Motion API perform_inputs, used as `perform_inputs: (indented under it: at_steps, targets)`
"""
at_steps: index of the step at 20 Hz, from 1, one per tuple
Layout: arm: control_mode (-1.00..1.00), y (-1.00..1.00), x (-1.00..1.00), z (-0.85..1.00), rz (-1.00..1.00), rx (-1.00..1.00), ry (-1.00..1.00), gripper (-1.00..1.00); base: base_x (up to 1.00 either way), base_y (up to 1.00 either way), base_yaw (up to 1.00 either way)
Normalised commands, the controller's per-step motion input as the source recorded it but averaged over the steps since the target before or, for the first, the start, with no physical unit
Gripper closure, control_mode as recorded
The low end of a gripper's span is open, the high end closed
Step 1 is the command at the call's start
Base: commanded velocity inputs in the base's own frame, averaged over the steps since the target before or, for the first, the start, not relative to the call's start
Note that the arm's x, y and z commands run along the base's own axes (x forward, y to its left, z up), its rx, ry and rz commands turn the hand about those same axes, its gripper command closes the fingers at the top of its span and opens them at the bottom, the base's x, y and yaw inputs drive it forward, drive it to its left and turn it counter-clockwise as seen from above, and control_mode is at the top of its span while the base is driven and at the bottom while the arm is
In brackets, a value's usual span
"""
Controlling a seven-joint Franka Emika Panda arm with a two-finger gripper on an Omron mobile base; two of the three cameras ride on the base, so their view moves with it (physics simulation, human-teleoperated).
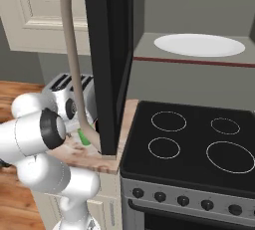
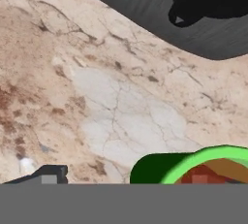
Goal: Place the microwavable item in the microwave. Then, close the microwave door and press the start button.
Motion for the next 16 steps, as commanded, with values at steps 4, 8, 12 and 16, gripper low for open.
perform_inputs:
  at_steps: [4,8,12,16]
  targets:
    - [-1.00,-0.22,-0.52,-0.36,0.04,0.00,0.00,1.00,0.00,0.00,0.00]
    - [-1.00,-0.21,-0.37,-0.27,0.02,0.00,0.00,1.00,0.00,0.00,0.00]
    - [-1.00,-0.08,-0.08,-0.11,0.03,0.00,0.00,1.00,0.00,0.00,0.00]
    - [-1.00,0.00,-0.02,0.05,0.04,0.00,-0.01,1.00,0.00,0.00,0.00]
